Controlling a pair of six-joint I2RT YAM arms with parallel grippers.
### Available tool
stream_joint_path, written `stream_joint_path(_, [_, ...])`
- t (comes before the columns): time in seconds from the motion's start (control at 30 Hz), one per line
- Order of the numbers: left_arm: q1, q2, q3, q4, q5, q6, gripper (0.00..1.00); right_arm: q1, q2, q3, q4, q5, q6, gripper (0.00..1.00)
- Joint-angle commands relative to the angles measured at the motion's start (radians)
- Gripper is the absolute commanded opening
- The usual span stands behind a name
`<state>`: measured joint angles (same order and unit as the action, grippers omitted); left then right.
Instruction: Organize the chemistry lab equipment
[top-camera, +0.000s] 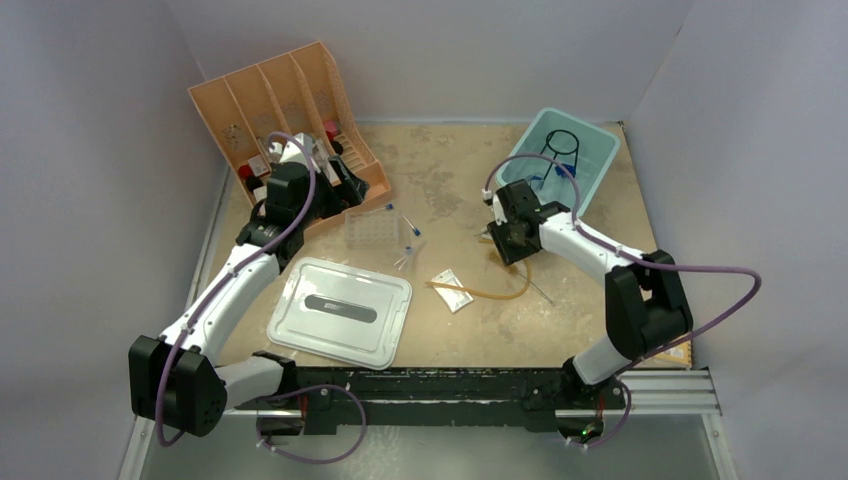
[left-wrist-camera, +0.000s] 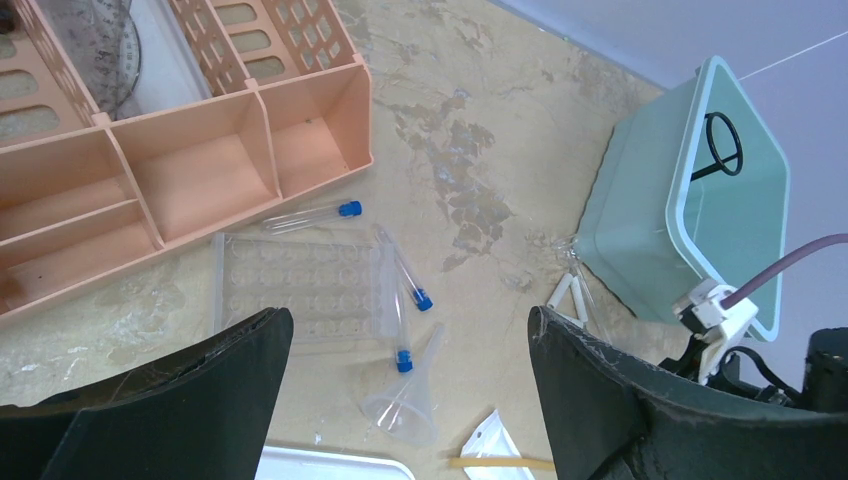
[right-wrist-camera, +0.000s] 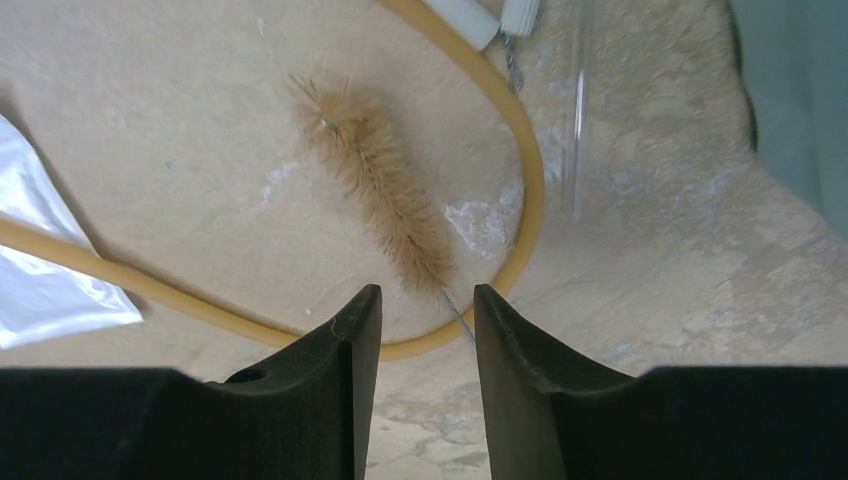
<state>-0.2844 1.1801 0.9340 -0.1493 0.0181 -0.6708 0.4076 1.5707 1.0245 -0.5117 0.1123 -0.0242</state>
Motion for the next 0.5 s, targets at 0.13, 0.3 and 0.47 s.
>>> stream_joint_path(0.13, [-0.005,0.017,0.018,0.029,-0.006,0.012,0.87,0.002,0.048,-0.018,-0.097,-0.005,-0.128,0.44])
stream_joint_path(0.3, [-0.005,0.030,0.022,0.028,-0.007,0.019,0.87,0.002,0.121,0.004,-0.102,0.039,-0.136,0.44])
stream_joint_path(0.47, [-0.005,0.045,0.028,0.038,0.008,0.026,0.87,0.002,0.181,0.045,-0.098,0.026,-0.158,0.41])
